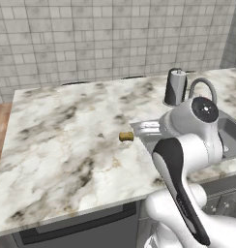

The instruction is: Locate and retrieve the sponge and dish brush from the cabinet. Place them next to the sink.

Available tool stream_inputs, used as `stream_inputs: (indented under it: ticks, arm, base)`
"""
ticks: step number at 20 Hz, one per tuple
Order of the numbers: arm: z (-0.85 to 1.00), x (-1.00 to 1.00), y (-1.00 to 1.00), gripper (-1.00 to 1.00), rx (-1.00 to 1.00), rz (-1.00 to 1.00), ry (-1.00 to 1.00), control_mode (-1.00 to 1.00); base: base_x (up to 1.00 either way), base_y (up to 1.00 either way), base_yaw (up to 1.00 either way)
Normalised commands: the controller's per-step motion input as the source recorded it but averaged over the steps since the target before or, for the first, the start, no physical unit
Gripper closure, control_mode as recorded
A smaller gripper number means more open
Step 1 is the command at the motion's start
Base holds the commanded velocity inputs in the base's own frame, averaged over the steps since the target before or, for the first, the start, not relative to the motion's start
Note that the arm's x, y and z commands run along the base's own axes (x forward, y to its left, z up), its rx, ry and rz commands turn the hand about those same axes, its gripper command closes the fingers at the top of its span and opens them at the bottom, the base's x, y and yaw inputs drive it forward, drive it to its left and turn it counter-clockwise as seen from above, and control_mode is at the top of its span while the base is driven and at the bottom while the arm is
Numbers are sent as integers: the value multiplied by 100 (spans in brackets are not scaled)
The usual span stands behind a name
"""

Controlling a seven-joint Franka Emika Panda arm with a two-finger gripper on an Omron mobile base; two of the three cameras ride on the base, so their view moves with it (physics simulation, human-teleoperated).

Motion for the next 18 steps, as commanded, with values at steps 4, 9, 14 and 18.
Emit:
stream_inputs:
  ticks: [4, 9, 14, 18]
  arm:
    - [39, -20, 0, -100, -1, -6, 26, -100]
    - [3, 2, 0, -100, -5, -7, 19, -100]
    - [0, -15, 0, -100, 0, -2, 0, -100]
    - [0, 0, 0, -100, 0, 0, 0, -100]
  base:
    - [0, 0, 0]
    - [0, 0, 0]
    - [0, 0, 0]
    - [0, 0, 0]
